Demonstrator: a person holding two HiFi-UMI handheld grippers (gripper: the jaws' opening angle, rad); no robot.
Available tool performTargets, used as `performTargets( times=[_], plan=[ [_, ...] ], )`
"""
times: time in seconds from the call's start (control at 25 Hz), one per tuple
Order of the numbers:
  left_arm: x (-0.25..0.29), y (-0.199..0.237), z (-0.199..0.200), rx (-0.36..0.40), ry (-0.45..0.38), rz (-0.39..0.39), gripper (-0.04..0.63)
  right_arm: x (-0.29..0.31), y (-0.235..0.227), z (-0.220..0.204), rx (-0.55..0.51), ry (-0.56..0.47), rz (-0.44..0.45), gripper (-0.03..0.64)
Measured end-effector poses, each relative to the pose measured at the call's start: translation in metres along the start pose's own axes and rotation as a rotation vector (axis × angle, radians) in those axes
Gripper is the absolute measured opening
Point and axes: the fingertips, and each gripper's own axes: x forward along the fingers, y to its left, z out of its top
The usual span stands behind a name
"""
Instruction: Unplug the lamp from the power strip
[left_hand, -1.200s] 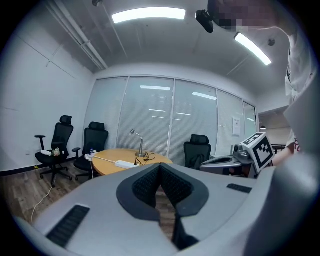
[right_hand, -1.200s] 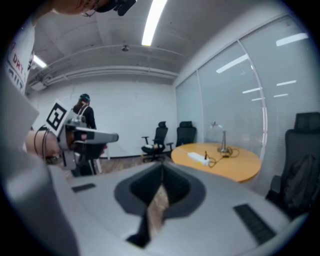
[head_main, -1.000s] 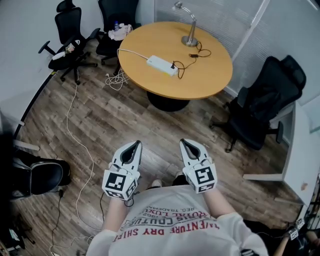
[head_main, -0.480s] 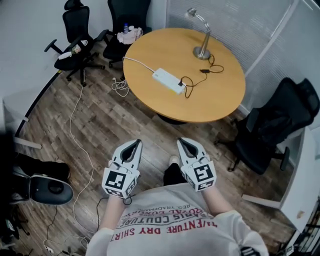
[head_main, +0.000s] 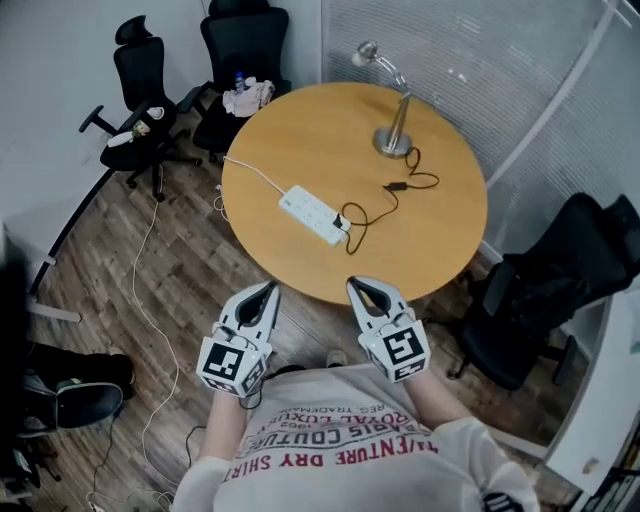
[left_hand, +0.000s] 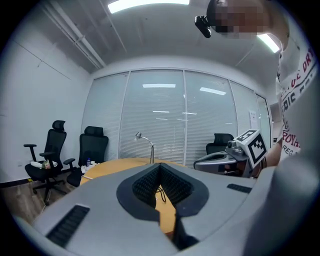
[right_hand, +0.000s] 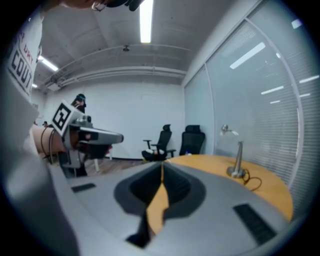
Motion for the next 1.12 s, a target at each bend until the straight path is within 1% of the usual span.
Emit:
performTargets(
  times=[0.16,0.32,0.4,0.52,0.68,0.8,0.92,1.0,1.12],
  plan=[
    [0.036,0.008,-0.004,-0.014,0.02,-0.025,0.028,0.01,-0.036,-0.007,0.027,0.02,-0.03,0.029],
    [0.071,0.023,-0.009,-0.013,0.043,-0.067,0.028,0.025,-0.068,-0.012,0.064,0.041,-0.091,0.029],
    [0.088,0.03,-0.014,-0.01,0.059,-0.125,0.028,0.033,-0.076,-0.018,0.084,0.058,-0.125,0.029],
    [0.118,0.041,-0.019,-0.005,0.09,-0.239,0.028,0.048,-0.09,-0.024,0.117,0.074,-0.193,0.029],
    [0.168,0.06,-0.02,0.038,0.141,-0.38,0.028,0.072,-0.116,-0.027,0.185,0.101,-0.316,0.029],
    [0.201,0.08,-0.027,0.041,0.172,-0.462,0.028,0.09,-0.131,-0.036,0.22,0.144,-0.4,0.029],
    [0.228,0.095,-0.045,0.04,0.228,-0.533,0.028,0.107,-0.141,-0.05,0.269,0.191,-0.462,0.029],
    [0.24,0.097,-0.063,0.049,0.275,-0.59,0.028,0.115,-0.144,-0.06,0.308,0.221,-0.492,0.029],
    [0.253,0.094,-0.094,0.105,0.339,-0.683,0.028,0.126,-0.144,-0.074,0.364,0.267,-0.534,0.029]
  ],
)
